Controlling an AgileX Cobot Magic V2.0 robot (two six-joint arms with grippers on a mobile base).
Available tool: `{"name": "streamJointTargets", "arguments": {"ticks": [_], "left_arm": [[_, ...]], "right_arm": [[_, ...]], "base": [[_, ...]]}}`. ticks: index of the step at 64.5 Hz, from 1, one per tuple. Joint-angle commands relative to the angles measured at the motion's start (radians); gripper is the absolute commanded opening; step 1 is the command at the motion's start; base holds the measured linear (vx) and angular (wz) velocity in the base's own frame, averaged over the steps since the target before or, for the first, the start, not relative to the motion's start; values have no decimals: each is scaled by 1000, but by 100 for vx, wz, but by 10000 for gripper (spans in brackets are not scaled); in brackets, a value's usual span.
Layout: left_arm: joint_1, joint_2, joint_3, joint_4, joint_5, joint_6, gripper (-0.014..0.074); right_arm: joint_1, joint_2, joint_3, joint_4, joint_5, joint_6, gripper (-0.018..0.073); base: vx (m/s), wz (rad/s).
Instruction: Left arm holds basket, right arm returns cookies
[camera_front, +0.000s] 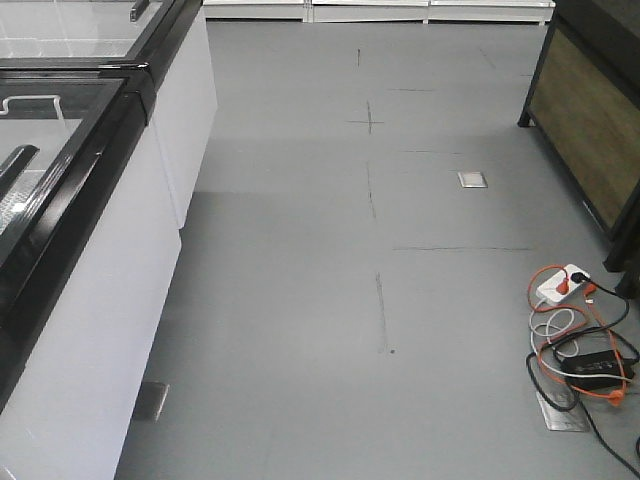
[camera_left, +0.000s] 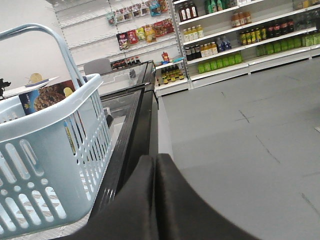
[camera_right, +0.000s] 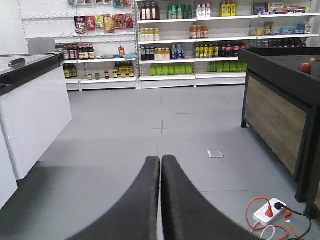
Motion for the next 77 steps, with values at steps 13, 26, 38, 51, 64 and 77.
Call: {"name": "streamJointTargets", "arguments": {"ticks": [13,26,38,51,64,77], "left_arm": [[1,-12,-31,-7,-70,-9,-7],[1,-12,-31,-7,-70,-9,-7],[1,-12,-31,-115,-75,-60,-8],[1,-12,-31,-436,-119,-267,-7],[1,-12,-31,-624,-202,-303,-7],[1,-12,-33,-806,-293,-341,-7]], "right_arm": [[-5,-11,21,-11,-77,-9,-3],[-5,-11,21,-11,-77,-9,-3],[-5,-11,21,-11,-77,-9,-3],[-5,-11,21,-11,-77,-9,-3],[-5,-11,21,-11,-77,-9,-3],[-5,-11,21,-11,-77,-9,-3]], "base": [[0,0],[0,0],[0,0],[0,0],[0,0],[0,0]]}}
